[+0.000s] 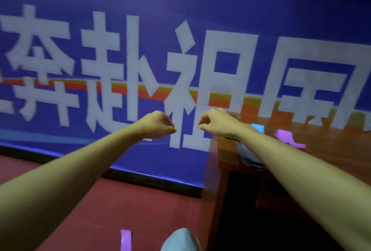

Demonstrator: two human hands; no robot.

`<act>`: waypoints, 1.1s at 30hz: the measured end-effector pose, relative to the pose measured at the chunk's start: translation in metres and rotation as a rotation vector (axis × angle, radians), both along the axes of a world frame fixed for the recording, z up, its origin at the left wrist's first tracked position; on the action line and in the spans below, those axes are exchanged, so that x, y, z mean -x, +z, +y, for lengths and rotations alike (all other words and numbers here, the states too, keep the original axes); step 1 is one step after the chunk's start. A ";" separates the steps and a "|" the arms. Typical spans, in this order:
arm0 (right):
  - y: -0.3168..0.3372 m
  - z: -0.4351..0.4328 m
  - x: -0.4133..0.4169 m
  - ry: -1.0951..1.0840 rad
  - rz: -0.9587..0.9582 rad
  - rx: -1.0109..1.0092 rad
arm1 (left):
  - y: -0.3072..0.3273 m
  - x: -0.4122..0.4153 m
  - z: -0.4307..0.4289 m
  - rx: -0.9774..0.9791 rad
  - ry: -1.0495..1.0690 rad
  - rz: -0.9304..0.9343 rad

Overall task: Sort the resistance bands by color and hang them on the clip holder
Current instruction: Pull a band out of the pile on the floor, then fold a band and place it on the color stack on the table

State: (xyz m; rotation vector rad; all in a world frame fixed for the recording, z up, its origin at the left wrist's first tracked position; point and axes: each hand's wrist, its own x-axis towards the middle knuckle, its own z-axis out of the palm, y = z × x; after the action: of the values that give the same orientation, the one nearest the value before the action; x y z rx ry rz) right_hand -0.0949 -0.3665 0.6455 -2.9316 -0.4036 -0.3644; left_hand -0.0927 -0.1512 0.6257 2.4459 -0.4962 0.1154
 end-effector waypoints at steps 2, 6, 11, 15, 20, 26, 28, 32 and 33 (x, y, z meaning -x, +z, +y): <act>-0.015 0.039 -0.016 0.059 0.064 0.061 | -0.017 -0.006 0.039 0.002 0.028 0.052; -0.060 0.104 -0.050 0.152 0.184 0.134 | -0.066 -0.020 0.101 0.048 0.075 0.162; -0.143 0.149 -0.087 0.221 0.357 0.177 | -0.153 -0.048 0.150 0.134 0.148 0.302; -0.218 0.159 -0.115 0.235 0.517 0.178 | -0.227 -0.073 0.168 0.185 0.187 0.425; -0.316 0.166 -0.154 0.221 0.683 0.157 | -0.317 -0.106 0.173 0.225 0.226 0.602; -0.452 0.173 -0.189 0.141 0.884 0.038 | -0.436 -0.151 0.160 0.221 0.241 0.792; -0.500 0.174 -0.195 0.080 0.942 -0.008 | -0.474 -0.162 0.153 0.250 0.280 0.854; -0.594 0.173 -0.196 -0.110 1.044 -0.116 | -0.545 -0.179 0.138 0.293 0.388 0.948; -0.615 0.172 -0.195 -0.155 1.063 -0.132 | -0.564 -0.182 0.136 0.283 0.411 0.963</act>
State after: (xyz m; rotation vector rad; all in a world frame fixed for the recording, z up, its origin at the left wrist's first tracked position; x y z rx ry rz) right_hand 0.0997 -0.1940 0.0304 -2.5494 0.0138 1.0599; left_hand 0.0890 -0.0147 0.0622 1.9817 0.4187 -0.7360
